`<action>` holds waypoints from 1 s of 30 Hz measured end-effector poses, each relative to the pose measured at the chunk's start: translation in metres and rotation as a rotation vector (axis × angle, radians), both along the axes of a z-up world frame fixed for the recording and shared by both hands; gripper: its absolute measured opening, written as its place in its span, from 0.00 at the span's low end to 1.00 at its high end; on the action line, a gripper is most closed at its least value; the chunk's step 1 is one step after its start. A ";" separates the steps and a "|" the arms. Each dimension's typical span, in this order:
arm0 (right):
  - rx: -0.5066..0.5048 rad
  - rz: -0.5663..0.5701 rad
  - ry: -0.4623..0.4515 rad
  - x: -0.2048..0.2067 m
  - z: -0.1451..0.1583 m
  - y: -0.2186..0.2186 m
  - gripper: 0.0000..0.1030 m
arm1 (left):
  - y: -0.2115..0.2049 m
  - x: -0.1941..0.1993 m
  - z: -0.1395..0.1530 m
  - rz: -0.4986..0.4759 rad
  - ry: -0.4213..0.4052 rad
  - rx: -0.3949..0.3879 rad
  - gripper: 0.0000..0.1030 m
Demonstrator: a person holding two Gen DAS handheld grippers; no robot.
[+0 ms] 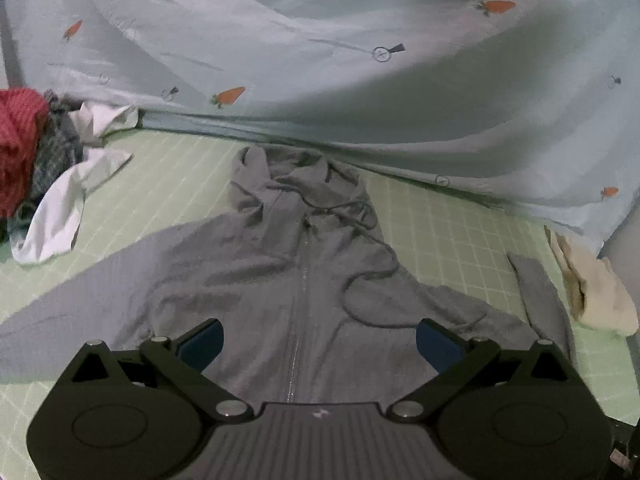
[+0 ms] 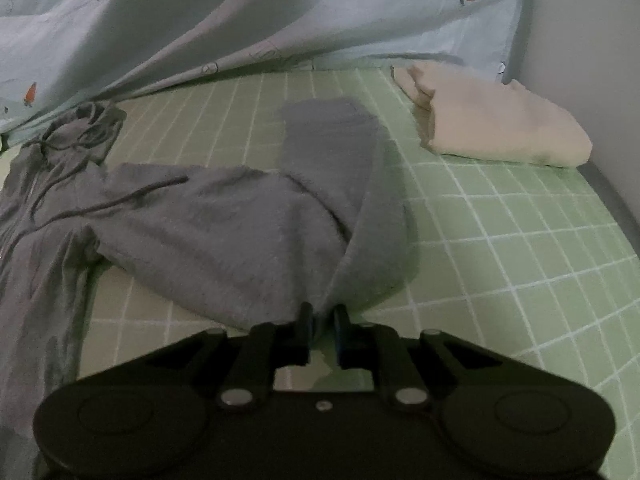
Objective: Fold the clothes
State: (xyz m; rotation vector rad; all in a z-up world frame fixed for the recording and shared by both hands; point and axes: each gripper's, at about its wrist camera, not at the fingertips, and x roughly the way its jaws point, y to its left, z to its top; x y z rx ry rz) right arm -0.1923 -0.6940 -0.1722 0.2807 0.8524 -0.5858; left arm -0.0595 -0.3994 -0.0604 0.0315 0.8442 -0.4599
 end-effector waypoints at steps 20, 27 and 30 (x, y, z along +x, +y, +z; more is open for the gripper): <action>0.100 -0.174 -0.136 0.088 -0.014 -0.117 0.48 | 0.000 0.015 -0.005 0.086 0.019 0.038 0.99; 0.016 -0.260 -0.111 0.026 -0.016 -0.101 0.06 | -0.006 0.014 -0.009 0.047 0.031 0.044 0.99; -0.028 -0.347 -0.072 -0.023 -0.015 -0.086 0.05 | -0.006 0.012 -0.012 0.032 0.043 0.039 0.99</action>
